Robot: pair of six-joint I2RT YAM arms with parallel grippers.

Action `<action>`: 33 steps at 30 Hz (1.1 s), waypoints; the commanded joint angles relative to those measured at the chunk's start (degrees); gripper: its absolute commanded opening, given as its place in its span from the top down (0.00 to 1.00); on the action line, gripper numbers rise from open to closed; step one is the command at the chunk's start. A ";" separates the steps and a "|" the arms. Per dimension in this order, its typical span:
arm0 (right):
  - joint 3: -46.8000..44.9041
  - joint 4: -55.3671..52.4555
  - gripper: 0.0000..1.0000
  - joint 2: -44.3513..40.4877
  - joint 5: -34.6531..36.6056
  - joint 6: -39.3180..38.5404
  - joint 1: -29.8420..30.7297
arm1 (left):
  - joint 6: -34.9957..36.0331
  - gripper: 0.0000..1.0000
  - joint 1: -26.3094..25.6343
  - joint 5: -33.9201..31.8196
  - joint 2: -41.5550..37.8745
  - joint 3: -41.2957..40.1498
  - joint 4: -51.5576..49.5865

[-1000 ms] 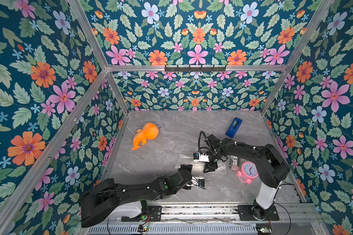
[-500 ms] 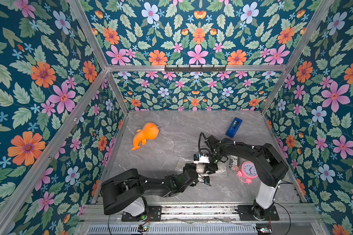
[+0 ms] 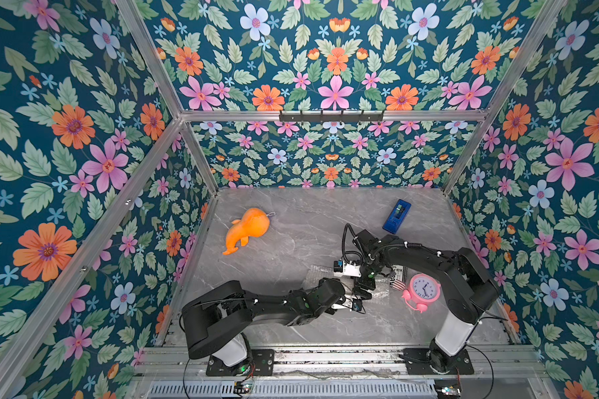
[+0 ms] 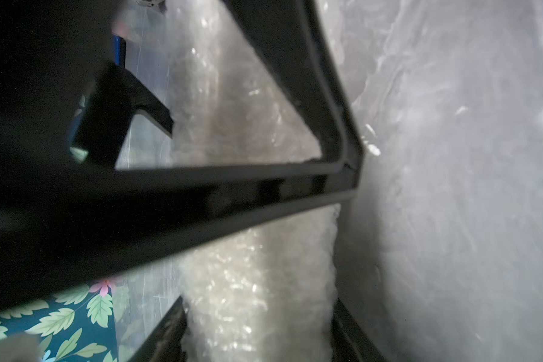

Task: Wrap vases in bubble wrap
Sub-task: Wrap the vase in bubble wrap.

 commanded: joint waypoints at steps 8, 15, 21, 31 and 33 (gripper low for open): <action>-10.96 16.45 0.00 -24.72 6.88 22.81 -2.10 | 3.07 0.48 1.50 3.54 1.42 -1.38 -10.41; -14.31 16.89 0.20 -35.39 24.75 60.47 -7.19 | 7.61 0.49 1.96 3.16 -0.73 -4.14 -5.66; -12.21 6.04 0.25 -28.17 6.61 72.34 -15.73 | 14.61 0.49 2.07 2.54 -2.07 -8.58 1.05; -11.93 4.73 0.35 -16.74 1.77 71.76 -15.42 | 23.20 0.51 2.81 4.88 -2.42 -14.86 12.78; -12.18 7.16 0.31 -15.77 0.95 71.81 -14.47 | 23.89 0.52 3.04 5.46 -2.18 -15.08 13.84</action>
